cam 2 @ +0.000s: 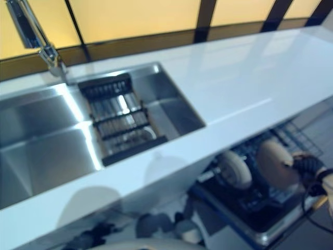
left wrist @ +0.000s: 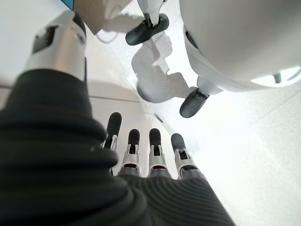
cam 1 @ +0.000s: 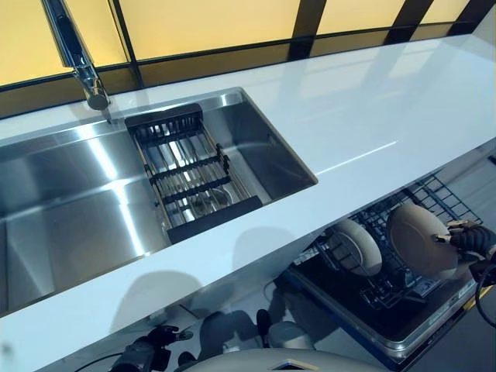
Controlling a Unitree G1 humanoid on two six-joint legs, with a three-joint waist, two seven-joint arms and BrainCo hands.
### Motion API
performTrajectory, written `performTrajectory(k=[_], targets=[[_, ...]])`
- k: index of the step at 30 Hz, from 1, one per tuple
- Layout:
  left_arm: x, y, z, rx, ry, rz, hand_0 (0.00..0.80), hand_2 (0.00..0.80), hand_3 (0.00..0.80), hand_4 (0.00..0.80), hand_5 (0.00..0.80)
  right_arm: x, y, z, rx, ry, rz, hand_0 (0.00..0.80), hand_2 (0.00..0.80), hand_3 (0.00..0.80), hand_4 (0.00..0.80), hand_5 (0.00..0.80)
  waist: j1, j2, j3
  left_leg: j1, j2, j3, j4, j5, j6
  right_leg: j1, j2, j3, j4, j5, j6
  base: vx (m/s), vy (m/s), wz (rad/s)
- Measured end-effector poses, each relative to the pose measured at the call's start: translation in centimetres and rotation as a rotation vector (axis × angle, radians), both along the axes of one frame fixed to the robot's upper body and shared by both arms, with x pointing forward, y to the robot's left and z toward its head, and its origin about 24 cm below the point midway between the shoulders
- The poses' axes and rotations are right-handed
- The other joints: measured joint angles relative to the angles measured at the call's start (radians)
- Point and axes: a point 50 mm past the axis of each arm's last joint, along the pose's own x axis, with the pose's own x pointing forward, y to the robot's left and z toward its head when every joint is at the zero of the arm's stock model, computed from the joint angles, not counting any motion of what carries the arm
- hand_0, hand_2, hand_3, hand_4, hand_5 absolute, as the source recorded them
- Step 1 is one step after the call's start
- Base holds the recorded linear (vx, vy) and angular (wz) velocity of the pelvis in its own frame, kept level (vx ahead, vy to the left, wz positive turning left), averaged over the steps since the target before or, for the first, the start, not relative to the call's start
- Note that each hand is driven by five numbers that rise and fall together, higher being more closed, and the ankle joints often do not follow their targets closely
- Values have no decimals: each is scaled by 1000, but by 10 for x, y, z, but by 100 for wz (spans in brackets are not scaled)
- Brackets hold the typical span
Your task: Take plates into dishwasher
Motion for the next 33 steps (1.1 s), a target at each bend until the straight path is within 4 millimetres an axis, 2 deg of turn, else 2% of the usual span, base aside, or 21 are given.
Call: performTrajectory(k=[3, 9, 11, 24, 31, 33], targets=[[2, -1, 0, -4, -7, -1, 0, 0, 0, 0, 0, -1, 2, -8, 9, 20, -1, 800, 800, 800, 800, 800, 19, 19, 2, -1, 1, -2, 0, 0, 0, 0, 0, -2, 0, -1, -1, -10, -40, 2], [6, -1, 2, -15, -35, 39, 0, 0, 0, 0, 0, 2, 10, -21, 37, 37, 3, 800, 800, 800, 800, 800, 25, 38, 9, -17, -3, -28, 0, 5, 6, 0, -6, -26, 0, -2, -1, -11, -27, 12], [8, -1, 2, -16, -43, 40, 0, 0, 0, 0, 0, 3, 11, -26, 29, 41, -9, 800, 800, 800, 800, 800, 41, 45, 13, -17, -5, -29, 1, 5, 6, 1, -8, -27, 0, -3, 0, -2, -14, 2], [13, -1, 4, -23, -76, 48, 0, 0, 0, 0, 0, 17, 15, -31, -16, 72, 5, 800, 800, 800, 800, 800, 48, 77, 43, -23, -10, -40, 1, 6, 8, 2, -14, -39, -1, -5, 2, -1, -4, 2], [17, -2, 5, -30, -92, 42, 0, 0, 0, 0, 0, 16, 9, -35, -29, 114, -33, 800, 800, 800, 800, 800, 54, 80, 46, -32, -15, -55, 4, 9, 11, 2, -19, -55, -1, -7, 4, 7, 0, 6], [19, -3, 6, -32, -96, 40, 0, 0, 0, 0, 0, 16, 7, -36, -28, 120, -44, 800, 800, 800, 800, 800, 68, 79, 47, -31, -15, -55, 4, 9, 12, 2, -20, -54, -1, -7, 4, 0, 0, 0]])
